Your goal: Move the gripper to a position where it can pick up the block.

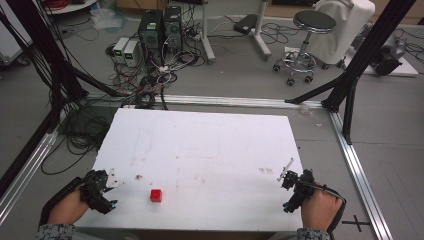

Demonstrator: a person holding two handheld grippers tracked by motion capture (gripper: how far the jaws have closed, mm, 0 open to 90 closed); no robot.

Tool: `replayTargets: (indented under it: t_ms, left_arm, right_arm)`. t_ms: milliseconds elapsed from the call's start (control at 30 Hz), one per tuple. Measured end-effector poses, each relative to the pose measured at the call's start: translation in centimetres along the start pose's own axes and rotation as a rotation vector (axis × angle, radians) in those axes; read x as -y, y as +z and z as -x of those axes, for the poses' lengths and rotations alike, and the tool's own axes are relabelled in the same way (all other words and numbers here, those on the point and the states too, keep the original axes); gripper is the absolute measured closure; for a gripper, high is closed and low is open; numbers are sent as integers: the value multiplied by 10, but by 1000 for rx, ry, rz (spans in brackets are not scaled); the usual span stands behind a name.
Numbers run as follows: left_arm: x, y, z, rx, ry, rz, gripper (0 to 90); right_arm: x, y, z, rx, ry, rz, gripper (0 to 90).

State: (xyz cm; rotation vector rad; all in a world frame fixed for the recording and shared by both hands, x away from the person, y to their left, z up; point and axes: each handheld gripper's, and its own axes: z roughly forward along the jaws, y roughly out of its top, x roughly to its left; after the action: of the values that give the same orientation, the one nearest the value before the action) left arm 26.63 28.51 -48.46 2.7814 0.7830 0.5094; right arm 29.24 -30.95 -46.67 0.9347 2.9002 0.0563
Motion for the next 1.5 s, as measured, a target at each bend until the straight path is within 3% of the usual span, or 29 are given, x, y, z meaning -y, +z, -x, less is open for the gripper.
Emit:
replayTargets:
  t_ms: [367, 1067, 1233, 1500]
  left_arm:
    - [-8, 1, 0, 2, 34, -12, 151]
    - [-44, 23, 2, 68, 206, -56, 149]
    - [-55, 25, 3, 84, 270, -55, 144]
    - [-70, 29, 10, 109, 319, -44, 144]
  right_arm:
    - [-1, -1, 0, -4, -8, 6, 22]
    - [1, -2, 1, -9, -6, 15, 22]
    - [1, -2, 2, -9, -10, 15, 22]
    - [1, -3, 1, -7, -17, 19, 22]
